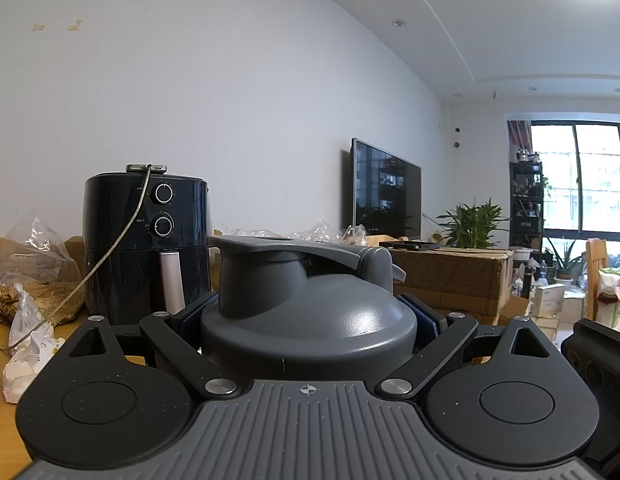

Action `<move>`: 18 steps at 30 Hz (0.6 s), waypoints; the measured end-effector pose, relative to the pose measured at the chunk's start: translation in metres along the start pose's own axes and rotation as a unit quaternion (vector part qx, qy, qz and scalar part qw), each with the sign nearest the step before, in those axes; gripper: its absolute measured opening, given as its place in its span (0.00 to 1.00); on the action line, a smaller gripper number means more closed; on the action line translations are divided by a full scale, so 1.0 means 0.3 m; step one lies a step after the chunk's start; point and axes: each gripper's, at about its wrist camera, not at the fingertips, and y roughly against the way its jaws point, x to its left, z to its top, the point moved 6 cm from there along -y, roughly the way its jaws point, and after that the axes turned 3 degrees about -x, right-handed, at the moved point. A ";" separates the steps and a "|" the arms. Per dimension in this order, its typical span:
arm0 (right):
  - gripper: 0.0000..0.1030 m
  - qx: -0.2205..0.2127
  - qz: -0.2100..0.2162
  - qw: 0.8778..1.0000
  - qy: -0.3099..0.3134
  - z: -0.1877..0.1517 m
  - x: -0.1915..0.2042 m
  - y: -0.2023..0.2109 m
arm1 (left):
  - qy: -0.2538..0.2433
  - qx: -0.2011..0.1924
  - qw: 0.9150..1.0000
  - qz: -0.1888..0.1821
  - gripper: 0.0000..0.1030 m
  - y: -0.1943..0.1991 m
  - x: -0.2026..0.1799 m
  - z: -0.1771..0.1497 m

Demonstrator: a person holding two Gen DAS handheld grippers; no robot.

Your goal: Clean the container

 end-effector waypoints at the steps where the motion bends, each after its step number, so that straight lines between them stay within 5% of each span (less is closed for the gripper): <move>1: 0.07 -0.001 0.000 1.000 -0.001 0.000 0.000 0.000 | 0.000 0.000 1.000 0.000 0.93 0.000 0.000 0.000; 18: 0.08 -0.017 0.012 0.999 -0.024 0.025 -0.001 0.024 | -0.016 0.007 1.000 0.007 0.93 -0.003 -0.011 -0.003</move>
